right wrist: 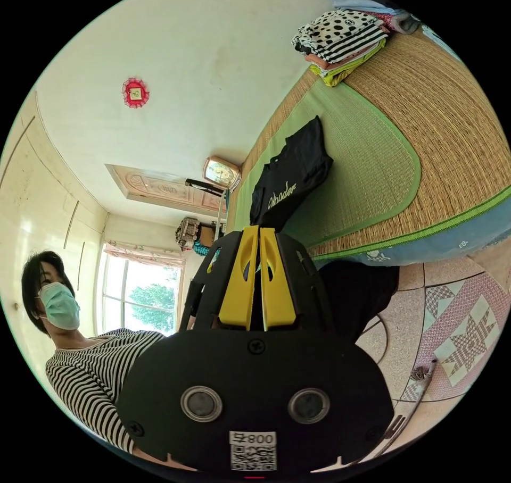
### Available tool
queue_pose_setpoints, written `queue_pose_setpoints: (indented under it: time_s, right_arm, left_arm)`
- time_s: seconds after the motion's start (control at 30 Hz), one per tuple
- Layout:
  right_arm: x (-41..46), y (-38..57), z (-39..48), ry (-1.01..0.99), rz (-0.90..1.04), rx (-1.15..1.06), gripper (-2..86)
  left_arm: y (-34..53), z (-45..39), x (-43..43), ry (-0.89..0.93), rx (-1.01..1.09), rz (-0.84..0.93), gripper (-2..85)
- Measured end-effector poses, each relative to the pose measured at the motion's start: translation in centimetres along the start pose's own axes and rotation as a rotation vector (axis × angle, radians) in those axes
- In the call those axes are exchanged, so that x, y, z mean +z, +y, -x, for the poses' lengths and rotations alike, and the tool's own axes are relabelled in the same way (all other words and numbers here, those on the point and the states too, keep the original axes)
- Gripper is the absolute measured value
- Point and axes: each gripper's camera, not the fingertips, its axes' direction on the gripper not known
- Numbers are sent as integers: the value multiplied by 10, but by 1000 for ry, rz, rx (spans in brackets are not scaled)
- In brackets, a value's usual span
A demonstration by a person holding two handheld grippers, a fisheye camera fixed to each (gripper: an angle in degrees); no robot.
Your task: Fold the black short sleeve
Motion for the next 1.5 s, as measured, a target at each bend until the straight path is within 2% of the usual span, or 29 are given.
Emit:
queue_pose_setpoints:
  time_s: [0.33,0.73,1.07,1.5]
  right_arm:
    - [-11,38,0,14,47,78,0]
    - [-1,1,20,9,21,75,1]
    - [25,-74,42,2,20,48,0]
    - [107,-231,78,75,53,-23,1]
  left_arm:
    - [30,0,-15,-9,-91,25,8]
    - [-16,-31,10,18,-71,16,10]
    - [-104,-69,56,5,-17,42,12]
    - [-268,-96,147,-41,60,51,10]
